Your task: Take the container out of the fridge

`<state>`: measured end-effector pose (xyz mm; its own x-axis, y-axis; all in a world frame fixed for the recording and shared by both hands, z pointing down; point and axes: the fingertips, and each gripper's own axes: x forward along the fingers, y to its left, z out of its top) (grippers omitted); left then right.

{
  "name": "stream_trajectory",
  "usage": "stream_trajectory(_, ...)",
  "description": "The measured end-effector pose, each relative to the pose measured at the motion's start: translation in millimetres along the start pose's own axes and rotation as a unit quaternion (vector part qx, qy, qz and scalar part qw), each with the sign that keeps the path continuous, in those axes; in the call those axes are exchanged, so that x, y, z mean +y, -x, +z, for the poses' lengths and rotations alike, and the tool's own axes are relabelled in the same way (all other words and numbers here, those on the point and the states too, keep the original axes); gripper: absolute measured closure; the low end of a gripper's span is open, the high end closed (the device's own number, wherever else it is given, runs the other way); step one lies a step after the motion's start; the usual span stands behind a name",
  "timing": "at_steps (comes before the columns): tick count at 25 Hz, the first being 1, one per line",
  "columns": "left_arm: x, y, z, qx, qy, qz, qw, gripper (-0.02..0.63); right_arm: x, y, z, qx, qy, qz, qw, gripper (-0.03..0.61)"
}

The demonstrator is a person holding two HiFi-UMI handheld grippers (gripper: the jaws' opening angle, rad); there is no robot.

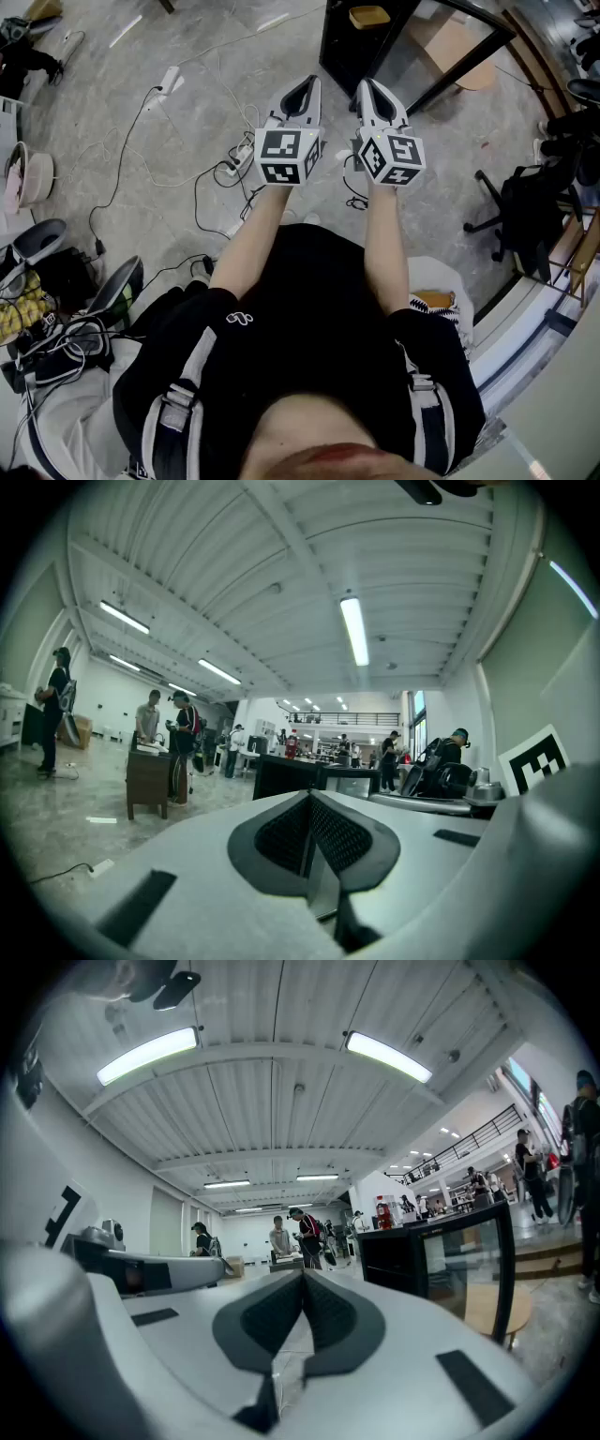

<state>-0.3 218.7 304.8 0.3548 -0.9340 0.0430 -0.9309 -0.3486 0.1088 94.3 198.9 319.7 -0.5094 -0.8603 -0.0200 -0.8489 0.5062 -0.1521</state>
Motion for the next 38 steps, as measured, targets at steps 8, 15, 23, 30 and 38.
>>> stream_trajectory(8, 8, 3, -7, 0.011, 0.006, 0.015, 0.9998, 0.604, 2, -2, 3, -0.018, -0.018, 0.017, 1.000, 0.566)
stream_trajectory(15, 16, 6, -11, 0.010, 0.007, 0.033, 0.9994, 0.604, -12, 0, -2, -0.019, -0.023, 0.024, 0.999, 0.566)
stream_trajectory(23, 15, -9, -8, 0.005, 0.015, 0.018, 0.9997, 0.604, -6, -20, -8, -0.014, -0.023, 0.054, 0.998, 0.566)
stream_trajectory(30, 69, -45, -19, 0.006, 0.052, 0.045, 0.9976, 0.604, -32, -58, -23, 0.000, -0.020, 0.042, 0.999, 0.566)
stream_trajectory(38, 113, -136, -39, 0.009, 0.063, 0.040, 0.9972, 0.604, -76, -132, -32, -0.001, -0.001, 0.020, 1.000, 0.566)
